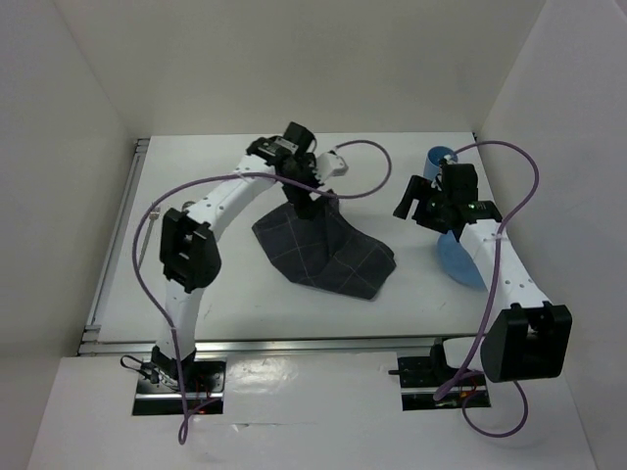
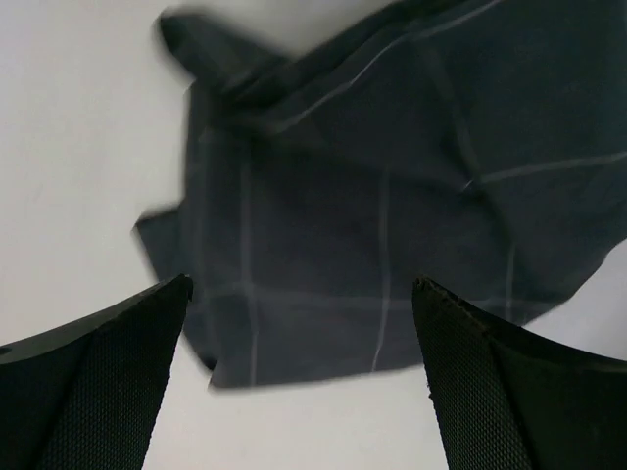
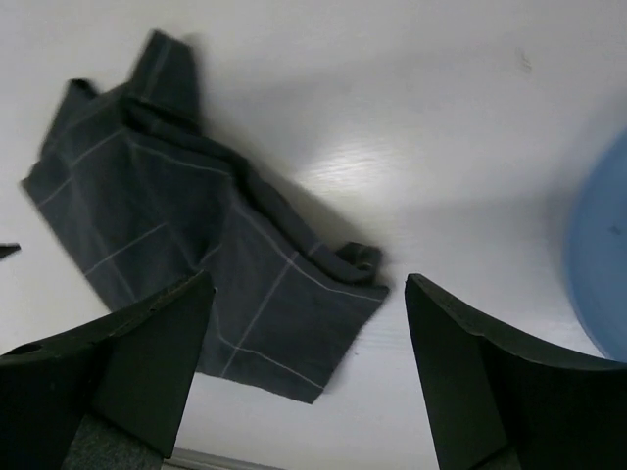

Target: Set the dinner table for one person

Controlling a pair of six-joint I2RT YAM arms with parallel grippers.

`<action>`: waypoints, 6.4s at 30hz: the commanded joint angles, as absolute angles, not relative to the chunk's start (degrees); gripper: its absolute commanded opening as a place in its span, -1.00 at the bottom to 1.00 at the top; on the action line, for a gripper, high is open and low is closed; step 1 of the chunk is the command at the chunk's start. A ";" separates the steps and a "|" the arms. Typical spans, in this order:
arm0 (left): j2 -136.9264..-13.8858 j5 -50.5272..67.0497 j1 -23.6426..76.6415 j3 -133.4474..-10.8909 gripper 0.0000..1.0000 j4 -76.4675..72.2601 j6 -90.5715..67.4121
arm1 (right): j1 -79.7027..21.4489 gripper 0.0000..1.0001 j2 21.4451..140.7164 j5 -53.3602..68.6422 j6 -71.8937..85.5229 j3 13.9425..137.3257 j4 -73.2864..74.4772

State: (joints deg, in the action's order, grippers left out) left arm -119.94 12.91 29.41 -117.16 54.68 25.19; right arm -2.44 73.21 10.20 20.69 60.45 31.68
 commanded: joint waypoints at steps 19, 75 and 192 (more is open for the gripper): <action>-138.59 5.91 55.46 -124.36 1.00 32.09 26.54 | 2.64 1.00 61.87 -28.39 26.28 70.05 45.44; -78.32 19.86 35.95 -54.85 -0.80 44.56 22.41 | -27.25 1.00 104.22 4.57 27.17 76.96 17.58; -95.69 9.95 16.44 -72.83 -0.28 45.82 28.07 | -12.48 -0.34 95.79 -5.82 26.81 64.42 17.40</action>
State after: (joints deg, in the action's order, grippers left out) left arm -90.61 11.94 16.34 -66.94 59.53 40.66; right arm -12.10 93.21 -9.58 29.23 61.25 19.00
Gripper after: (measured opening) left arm 0.360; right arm 0.377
